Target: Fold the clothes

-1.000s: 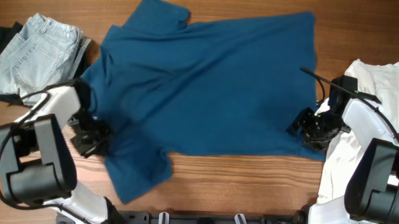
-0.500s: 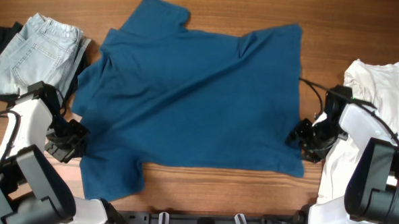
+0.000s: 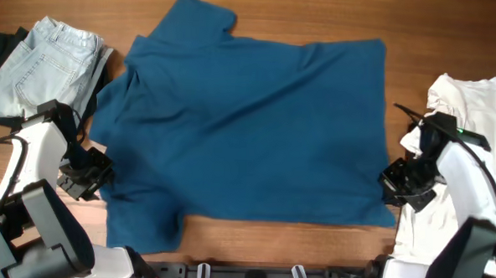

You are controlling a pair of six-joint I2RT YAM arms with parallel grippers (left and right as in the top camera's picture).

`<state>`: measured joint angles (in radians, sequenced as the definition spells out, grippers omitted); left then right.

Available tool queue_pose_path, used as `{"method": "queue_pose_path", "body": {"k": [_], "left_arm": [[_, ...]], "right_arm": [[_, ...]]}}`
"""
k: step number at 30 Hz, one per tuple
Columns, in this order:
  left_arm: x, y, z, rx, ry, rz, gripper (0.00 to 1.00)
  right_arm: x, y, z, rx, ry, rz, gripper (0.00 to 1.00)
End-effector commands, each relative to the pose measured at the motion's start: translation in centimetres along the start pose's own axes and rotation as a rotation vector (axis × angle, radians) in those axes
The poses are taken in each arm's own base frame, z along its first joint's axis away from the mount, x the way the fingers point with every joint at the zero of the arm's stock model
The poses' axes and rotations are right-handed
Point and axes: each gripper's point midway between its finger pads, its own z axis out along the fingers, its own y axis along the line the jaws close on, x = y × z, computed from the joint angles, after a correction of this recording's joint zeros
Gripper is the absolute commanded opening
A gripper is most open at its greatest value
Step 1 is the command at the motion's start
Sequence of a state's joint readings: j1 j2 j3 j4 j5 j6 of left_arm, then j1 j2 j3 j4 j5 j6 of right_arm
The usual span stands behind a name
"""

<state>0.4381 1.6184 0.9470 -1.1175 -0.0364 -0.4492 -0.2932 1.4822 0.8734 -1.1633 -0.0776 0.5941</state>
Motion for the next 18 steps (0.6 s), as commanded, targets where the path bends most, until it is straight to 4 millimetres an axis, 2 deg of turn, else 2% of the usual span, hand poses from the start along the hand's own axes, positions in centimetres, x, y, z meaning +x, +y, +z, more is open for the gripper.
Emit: {"method": "queue_pose_path", "body": {"k": [1,4,5,7,8,9,10,11,13,14,17,18], "left_arm": [[0.0,-0.2,-0.1,0.007,-0.011,0.025,0.49],[-0.2,-0.3,-0.1,0.012,-0.018,0.027,0.51],[-0.3,-0.5,-0.3,0.021,-0.021,0.027,0.52],[-0.6,-1.0,-1.0,0.047,-0.027,0.029,0.51],[-0.9,-1.4,-1.7,0.062,-0.033,0.031,0.51],[-1.3,-1.9,-2.6,0.085,-0.041,0.034,0.51],[-1.6,-2.4,-3.3,0.102,-0.052,0.044,0.51],[-2.0,-3.4,-4.4,0.137,-0.073,0.082,0.51],[-2.6,-5.7,-6.3,0.209,-0.116,0.161,0.49],[-2.7,-7.5,-7.3,0.261,-0.149,0.223,0.47],[-2.5,-13.3,-9.5,0.411,-0.251,0.409,0.27],[-2.4,-15.6,-10.3,0.452,-0.311,0.483,0.22]], "right_arm": [[-1.5,-1.7,-1.6,0.035,-0.102,0.074,0.04],[-2.3,-2.7,-1.8,0.031,-0.116,0.126,0.05],[-2.6,-2.9,-1.8,0.024,-0.121,0.147,0.14],[-3.5,-3.0,-2.2,-0.005,-0.136,0.153,0.64],[-4.3,-2.3,-2.7,-0.059,-0.154,0.119,0.72],[-5.3,-0.6,-3.6,-0.156,-0.183,0.047,0.74],[-5.9,1.3,-4.5,-0.248,-0.206,-0.03,0.74],[-6.5,4.1,-6.1,-0.39,-0.244,-0.157,0.7],[-7.1,8.8,-9.3,-0.634,-0.319,-0.315,0.59],[-7.6,10.2,-10.5,-0.703,-0.357,-0.34,0.5],[-9.2,13.9,-12.8,-0.795,-0.476,-0.384,0.24],[-9.5,15.6,-13.3,-0.82,-0.518,-0.425,0.2]]}}
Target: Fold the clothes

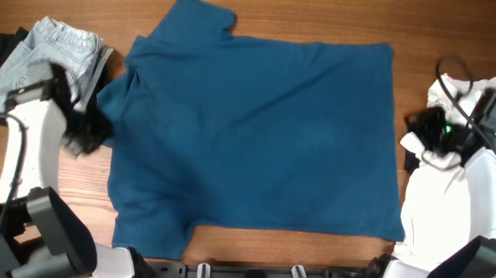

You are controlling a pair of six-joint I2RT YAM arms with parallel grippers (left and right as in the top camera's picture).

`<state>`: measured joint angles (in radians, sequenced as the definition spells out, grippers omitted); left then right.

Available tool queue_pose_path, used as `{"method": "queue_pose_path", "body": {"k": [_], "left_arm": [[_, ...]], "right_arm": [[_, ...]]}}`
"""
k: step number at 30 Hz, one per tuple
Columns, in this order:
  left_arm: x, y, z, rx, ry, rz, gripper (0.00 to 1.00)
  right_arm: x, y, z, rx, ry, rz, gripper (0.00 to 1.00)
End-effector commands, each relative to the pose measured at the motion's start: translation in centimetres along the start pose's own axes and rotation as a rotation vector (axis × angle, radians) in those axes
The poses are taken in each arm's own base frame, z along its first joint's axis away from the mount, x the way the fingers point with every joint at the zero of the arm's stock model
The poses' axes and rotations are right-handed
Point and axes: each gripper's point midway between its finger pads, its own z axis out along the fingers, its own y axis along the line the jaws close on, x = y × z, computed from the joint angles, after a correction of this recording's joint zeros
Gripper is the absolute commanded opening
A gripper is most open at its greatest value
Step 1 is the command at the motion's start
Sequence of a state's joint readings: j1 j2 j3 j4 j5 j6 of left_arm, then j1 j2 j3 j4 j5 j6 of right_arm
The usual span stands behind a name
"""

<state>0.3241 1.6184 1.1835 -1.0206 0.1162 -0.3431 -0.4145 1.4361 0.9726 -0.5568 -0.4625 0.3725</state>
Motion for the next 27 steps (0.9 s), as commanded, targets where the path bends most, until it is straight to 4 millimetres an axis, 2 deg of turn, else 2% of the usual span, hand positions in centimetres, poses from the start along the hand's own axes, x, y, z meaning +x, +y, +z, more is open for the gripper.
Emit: {"method": "queue_pose_path", "body": {"k": [1,3,5,6,8,9,10,13,15,17,21,23,25,27], "left_arm": [[-0.9,-9.4,-1.1,0.226,-0.132,0.314,0.18],[-1.7,-12.7,-1.3,0.273,-0.226,0.405,0.17],[-2.4,-15.2,-1.3,0.305,-0.299,0.456,0.16],[-2.9,-16.7,-1.1,0.327,-0.34,0.481,0.15],[-3.8,-18.5,-0.7,0.361,-0.387,0.504,0.15],[-4.5,-19.3,-0.1,0.377,-0.413,0.51,0.16],[-5.1,-19.8,0.2,0.387,-0.432,0.512,0.22],[-6.6,-20.9,1.6,0.411,-0.477,0.517,0.3],[-7.2,-21.4,2.4,0.42,-0.494,0.519,0.31],[-7.7,-21.8,3.6,0.427,-0.505,0.52,0.33],[-8.1,-21.9,6.3,0.418,-0.49,0.518,0.33],[-8.2,-21.8,7.6,0.415,-0.484,0.518,0.34],[-8.7,-22.1,8.7,0.422,-0.497,0.519,0.38],[-8.9,-22.2,9.6,0.425,-0.502,0.519,0.36]], "right_arm": [[-0.6,6.4,1.8,-0.207,-0.014,-0.117,0.18],[-0.8,7.1,4.4,-0.178,-0.033,-0.115,0.15],[-0.5,6.5,7.1,-0.129,-0.029,-0.09,0.11],[-0.3,6.3,9.2,-0.115,-0.024,-0.089,0.1],[-0.4,5.2,12.0,-0.088,-0.035,-0.094,0.07],[-1.3,2.4,14.4,0.018,-0.093,-0.049,0.04],[-1.6,0.6,15.4,0.074,-0.117,0.001,0.04],[-1.8,-1.9,17.4,0.092,-0.122,0.037,0.04],[-1.0,-3.3,18.2,0.118,-0.097,0.072,0.05],[0.5,-5.7,18.9,0.19,-0.05,0.125,0.04],[1.5,-9.4,17.7,0.378,-0.028,0.175,0.04],[1.5,-9.3,17.4,0.385,-0.012,0.179,0.04],[0.1,-7.6,17.0,0.333,-0.024,0.129,0.04],[-1.9,-5.8,15.8,0.298,-0.071,0.121,0.04]]}}
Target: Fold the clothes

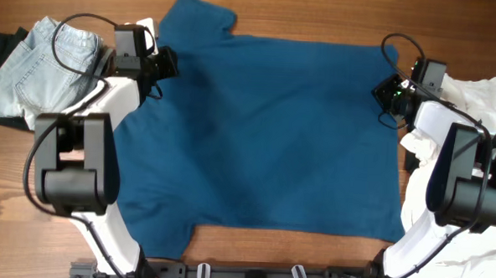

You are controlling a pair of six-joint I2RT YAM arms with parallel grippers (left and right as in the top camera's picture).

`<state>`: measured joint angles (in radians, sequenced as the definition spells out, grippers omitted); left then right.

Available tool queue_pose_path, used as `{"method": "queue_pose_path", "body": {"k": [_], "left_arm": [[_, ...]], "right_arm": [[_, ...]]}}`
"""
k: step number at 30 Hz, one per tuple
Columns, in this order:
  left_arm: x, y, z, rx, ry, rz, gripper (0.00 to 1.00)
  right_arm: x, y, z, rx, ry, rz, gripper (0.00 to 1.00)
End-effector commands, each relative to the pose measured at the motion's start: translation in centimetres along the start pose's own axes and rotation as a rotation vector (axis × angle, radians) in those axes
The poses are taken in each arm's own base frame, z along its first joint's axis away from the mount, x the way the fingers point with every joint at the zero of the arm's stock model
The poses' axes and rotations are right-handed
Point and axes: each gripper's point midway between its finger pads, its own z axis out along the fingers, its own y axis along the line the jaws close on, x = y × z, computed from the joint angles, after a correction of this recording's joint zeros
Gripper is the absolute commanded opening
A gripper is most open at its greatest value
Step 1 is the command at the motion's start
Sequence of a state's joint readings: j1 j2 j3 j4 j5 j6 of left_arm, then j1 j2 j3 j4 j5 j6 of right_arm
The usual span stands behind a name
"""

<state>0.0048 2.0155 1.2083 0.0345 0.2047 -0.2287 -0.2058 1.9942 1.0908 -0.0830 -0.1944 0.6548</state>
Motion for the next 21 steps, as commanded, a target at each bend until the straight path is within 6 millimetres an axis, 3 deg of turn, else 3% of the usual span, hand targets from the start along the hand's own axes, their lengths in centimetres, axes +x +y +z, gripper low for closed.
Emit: {"method": "queue_pose_path", "body": {"k": [1,6,7,8,11,13,15,21], "left_arm": [[1.1,0.7,2.0,-0.002,0.008,0.011,0.36],[3.2,3.0,4.6,-0.068,0.021,0.006,0.26],[3.6,3.4,5.1,-0.076,0.021,0.005,0.22],[3.8,3.9,5.5,-0.092,0.015,0.004,0.13],[3.3,6.0,6.2,-0.191,-0.051,-0.049,0.04],[2.5,7.1,6.4,-0.228,-0.103,-0.085,0.04],[1.2,7.3,6.4,-0.216,-0.139,-0.103,0.04],[-7.4,4.7,5.4,-0.17,-0.279,-0.058,0.04]], "right_arm": [[-0.9,-3.2,-0.8,0.134,-0.043,0.01,0.05],[-4.3,3.0,-7.0,-0.053,-0.132,-0.095,0.12],[-4.4,4.1,-8.3,-0.089,-0.14,-0.118,0.13],[-4.5,4.9,-9.7,-0.116,-0.147,-0.132,0.13],[-3.6,5.5,-12.7,-0.122,-0.129,-0.136,0.13],[-2.2,5.3,-13.3,-0.102,-0.086,-0.153,0.13],[-0.4,4.9,-13.1,-0.072,-0.025,-0.2,0.13],[2.7,3.6,-12.7,-0.01,0.084,-0.255,0.14]]}}
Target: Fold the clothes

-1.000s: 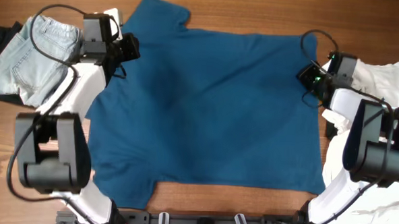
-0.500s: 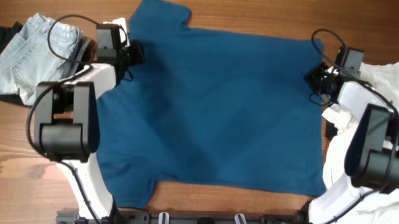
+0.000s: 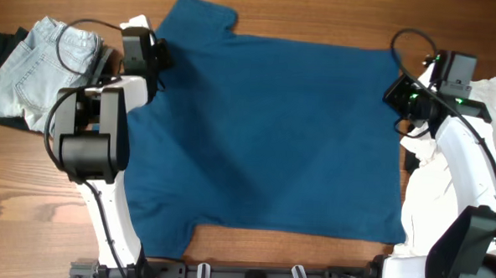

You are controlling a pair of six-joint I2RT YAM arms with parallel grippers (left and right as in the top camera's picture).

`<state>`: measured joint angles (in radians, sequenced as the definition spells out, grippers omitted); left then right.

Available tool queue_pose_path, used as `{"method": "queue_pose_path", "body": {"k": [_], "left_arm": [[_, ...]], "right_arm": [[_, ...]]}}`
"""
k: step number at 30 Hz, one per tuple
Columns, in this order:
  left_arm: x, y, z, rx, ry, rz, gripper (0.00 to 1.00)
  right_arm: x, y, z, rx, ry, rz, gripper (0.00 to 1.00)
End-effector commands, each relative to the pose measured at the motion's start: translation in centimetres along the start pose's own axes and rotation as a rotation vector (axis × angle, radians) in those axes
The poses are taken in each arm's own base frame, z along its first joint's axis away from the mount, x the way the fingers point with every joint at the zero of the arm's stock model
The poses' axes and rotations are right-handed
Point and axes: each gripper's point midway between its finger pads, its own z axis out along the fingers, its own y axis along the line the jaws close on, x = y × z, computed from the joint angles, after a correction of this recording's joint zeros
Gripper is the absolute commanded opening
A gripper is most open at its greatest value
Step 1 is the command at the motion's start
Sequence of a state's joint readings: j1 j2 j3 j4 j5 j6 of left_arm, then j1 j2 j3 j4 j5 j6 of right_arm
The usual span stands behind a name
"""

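A blue T-shirt [image 3: 265,140] lies spread flat on the wooden table, its collar side to the left and its hem to the right. My left gripper [image 3: 157,58] is at the shirt's upper left edge, beside the far sleeve [image 3: 199,15]. My right gripper [image 3: 395,92] is at the upper part of the shirt's right edge. From overhead, both sets of fingers are too small and dark to show whether they hold cloth.
Folded light-blue jeans [image 3: 46,63] lie on a dark garment [image 3: 2,46] at the far left. A pile of white clothes [image 3: 474,157] fills the right side, under the right arm. A black rack [image 3: 250,277] runs along the table's front edge.
The right gripper has shifted a little to the right, and the shirt's right edge lies slightly further right. The left gripper stays at the upper left edge; its arm has swung closer in.
The shirt first lay wrinkled, with my grippers low at its left and right sides. Then they were at mid-height beside it, and the cloth lay smoother. After that, both were at the upper sides, where they remain, with the shirt spread flat.
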<state>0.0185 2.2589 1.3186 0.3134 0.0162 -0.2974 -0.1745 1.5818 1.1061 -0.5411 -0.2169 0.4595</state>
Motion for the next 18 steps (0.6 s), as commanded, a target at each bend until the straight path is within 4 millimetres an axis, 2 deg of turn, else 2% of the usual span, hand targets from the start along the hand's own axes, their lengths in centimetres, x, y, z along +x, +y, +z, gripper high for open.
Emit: {"method": "queue_pose_path", "body": {"k": [1,3,4,5,6,7,8,9,11,14,16,18], "left_arm": [[-5.6,-0.6,0.4,-0.024,-0.085,0.009,0.04],[-7.4,-1.4,0.0,-0.027,-0.076,0.026,0.05],[-8.0,-1.6,-0.4,-0.029,-0.063,0.027,0.07],[-8.6,-1.9,-1.1,-0.036,-0.041,0.026,0.09],[-9.6,-2.3,-2.6,-0.045,-0.023,0.028,0.14],[-10.4,-2.6,-3.8,-0.045,-0.019,0.044,0.26],[-11.7,-3.1,-6.5,-0.05,-0.009,0.066,0.57],[-12.3,-3.3,-8.3,-0.054,0.002,0.076,0.65],[-13.8,-3.6,-12.9,-0.068,0.015,0.076,0.66],[-15.1,-2.2,-20.4,-0.137,0.04,0.057,0.7],[-14.6,-0.8,-23.5,-0.175,0.08,0.005,0.71],[-12.0,2.7,-27.3,-0.275,0.199,-0.12,0.69]], "right_arm": [[1.2,-0.1,0.2,0.008,0.046,-0.038,0.15],[1.9,-0.5,0.1,0.022,0.078,-0.031,0.16],[2.3,-0.7,0.1,0.028,0.093,-0.046,0.21],[3.1,-1.1,0.0,0.04,0.126,-0.085,0.27],[3.6,-1.3,0.0,0.049,0.148,-0.096,0.28],[4.2,-1.6,0.1,0.057,0.169,-0.099,0.29],[5.3,-2.0,0.3,0.063,0.214,-0.096,0.29],[6.0,-2.2,0.3,0.062,0.241,-0.093,0.29],[7.4,-2.9,0.5,0.082,0.294,-0.079,0.32],[7.6,-3.0,0.6,0.083,0.298,-0.083,0.41],[7.6,-2.9,0.6,0.073,0.297,-0.086,0.41],[8.3,-2.1,0.5,0.022,0.33,-0.103,0.43]]}}
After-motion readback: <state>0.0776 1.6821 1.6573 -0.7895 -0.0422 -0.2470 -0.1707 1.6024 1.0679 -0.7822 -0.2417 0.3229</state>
